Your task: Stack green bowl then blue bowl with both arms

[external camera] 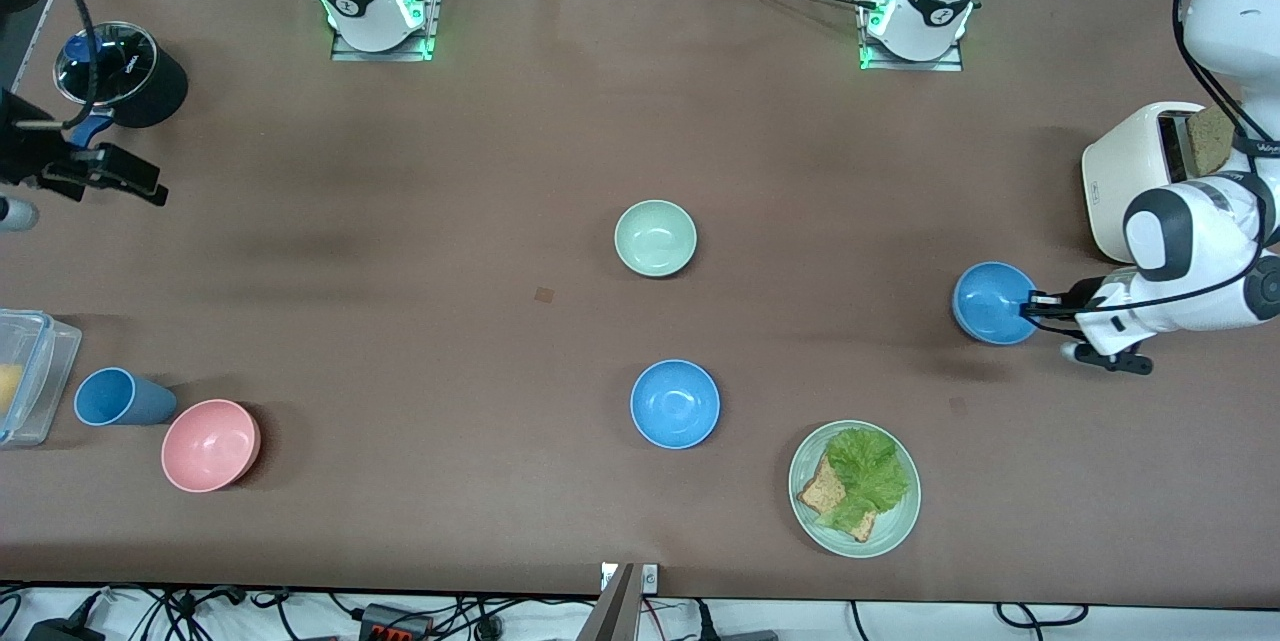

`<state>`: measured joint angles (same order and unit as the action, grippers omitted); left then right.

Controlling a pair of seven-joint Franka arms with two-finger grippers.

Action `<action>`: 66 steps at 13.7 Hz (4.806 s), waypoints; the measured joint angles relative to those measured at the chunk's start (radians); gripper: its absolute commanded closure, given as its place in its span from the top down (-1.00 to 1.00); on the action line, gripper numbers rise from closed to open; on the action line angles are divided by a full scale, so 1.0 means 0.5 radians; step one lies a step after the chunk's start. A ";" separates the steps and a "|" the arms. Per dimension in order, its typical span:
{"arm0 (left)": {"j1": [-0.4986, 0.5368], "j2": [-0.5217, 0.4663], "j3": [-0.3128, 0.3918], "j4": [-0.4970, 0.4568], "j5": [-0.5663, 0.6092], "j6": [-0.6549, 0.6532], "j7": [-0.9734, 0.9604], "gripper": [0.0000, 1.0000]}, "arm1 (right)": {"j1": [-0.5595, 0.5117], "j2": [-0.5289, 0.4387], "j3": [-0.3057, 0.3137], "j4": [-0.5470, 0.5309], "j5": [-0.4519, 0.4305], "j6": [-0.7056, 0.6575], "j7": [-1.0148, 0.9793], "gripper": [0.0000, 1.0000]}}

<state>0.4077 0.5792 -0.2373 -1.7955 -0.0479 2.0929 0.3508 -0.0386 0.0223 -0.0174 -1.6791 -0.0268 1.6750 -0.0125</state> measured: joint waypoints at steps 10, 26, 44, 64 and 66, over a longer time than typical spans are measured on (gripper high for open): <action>-0.065 -0.275 -0.910 -0.114 -0.188 -0.073 -1.674 -0.99 | 0.005 -0.014 0.015 -0.023 -0.040 0.054 -0.062 1.00; -0.781 -0.289 -0.994 -0.600 -0.189 1.052 -2.969 -0.99 | 0.013 0.015 0.015 0.011 -0.029 0.054 -0.082 1.00; -0.841 -0.242 -0.957 -0.706 -0.112 1.214 -2.987 -1.00 | 0.037 0.019 -0.003 0.011 -0.029 0.038 -0.081 1.00; -0.759 -0.243 -0.868 -0.315 -0.057 0.604 -3.091 -0.37 | 0.038 0.024 -0.010 0.011 -0.029 0.036 -0.081 1.00; -0.695 -0.252 -0.866 -0.187 -0.049 0.406 -3.074 -0.36 | 0.037 0.024 -0.011 0.011 -0.029 0.036 -0.081 1.00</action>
<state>0.0604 0.4531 -0.6703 -1.8892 -0.0725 2.2961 -1.1864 -0.0199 0.0342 -0.0229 -1.6734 -0.0412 1.6929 -0.0532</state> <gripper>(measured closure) 0.683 0.000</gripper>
